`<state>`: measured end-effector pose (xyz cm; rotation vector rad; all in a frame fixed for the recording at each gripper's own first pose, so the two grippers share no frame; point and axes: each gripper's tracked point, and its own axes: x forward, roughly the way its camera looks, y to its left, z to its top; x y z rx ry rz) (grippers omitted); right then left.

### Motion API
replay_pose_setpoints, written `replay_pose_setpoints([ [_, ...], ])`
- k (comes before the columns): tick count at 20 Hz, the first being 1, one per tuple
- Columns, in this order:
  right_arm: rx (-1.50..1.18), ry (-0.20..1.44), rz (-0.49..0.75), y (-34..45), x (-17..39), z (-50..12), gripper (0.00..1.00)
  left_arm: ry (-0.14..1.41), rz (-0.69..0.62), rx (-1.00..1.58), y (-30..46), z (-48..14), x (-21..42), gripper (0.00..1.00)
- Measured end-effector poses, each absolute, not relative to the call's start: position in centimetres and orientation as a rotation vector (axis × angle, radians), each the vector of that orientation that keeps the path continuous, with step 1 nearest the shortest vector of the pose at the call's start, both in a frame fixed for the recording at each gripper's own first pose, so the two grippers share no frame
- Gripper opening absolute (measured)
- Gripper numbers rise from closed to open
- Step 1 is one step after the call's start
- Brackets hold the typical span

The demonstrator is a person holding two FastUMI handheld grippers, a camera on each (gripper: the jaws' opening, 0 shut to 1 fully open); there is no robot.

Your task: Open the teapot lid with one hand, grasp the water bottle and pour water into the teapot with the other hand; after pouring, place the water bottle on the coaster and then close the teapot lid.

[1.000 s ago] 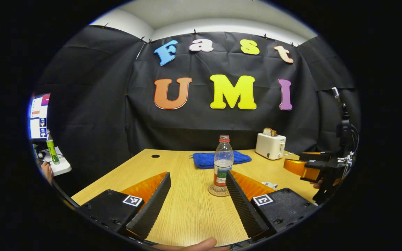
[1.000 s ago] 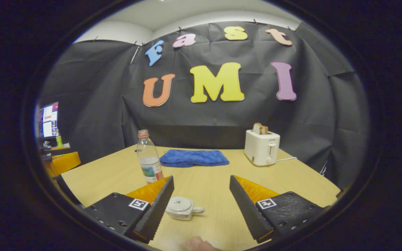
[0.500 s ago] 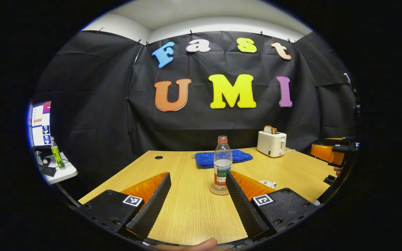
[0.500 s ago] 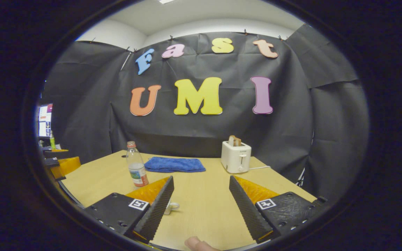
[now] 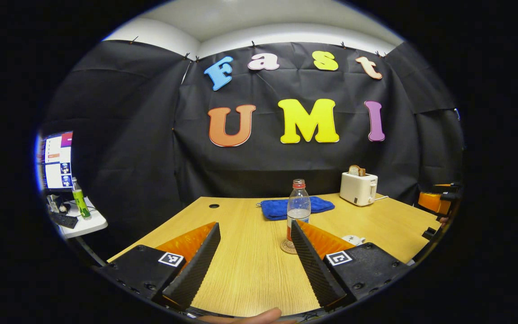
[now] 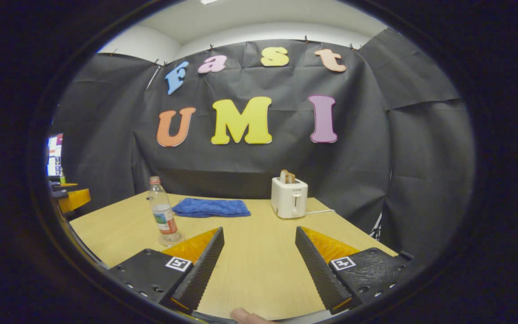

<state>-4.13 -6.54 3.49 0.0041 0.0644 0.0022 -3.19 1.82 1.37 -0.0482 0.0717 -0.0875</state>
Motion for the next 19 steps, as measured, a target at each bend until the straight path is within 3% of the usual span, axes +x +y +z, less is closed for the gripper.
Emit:
replay_pose_setpoints([
  [19,-0.039,0.111,0.032,-4.0,-2.9,1.4,0.96,0.109,-0.057,-0.041,4.1,-0.1,-2.3,0.99],
])
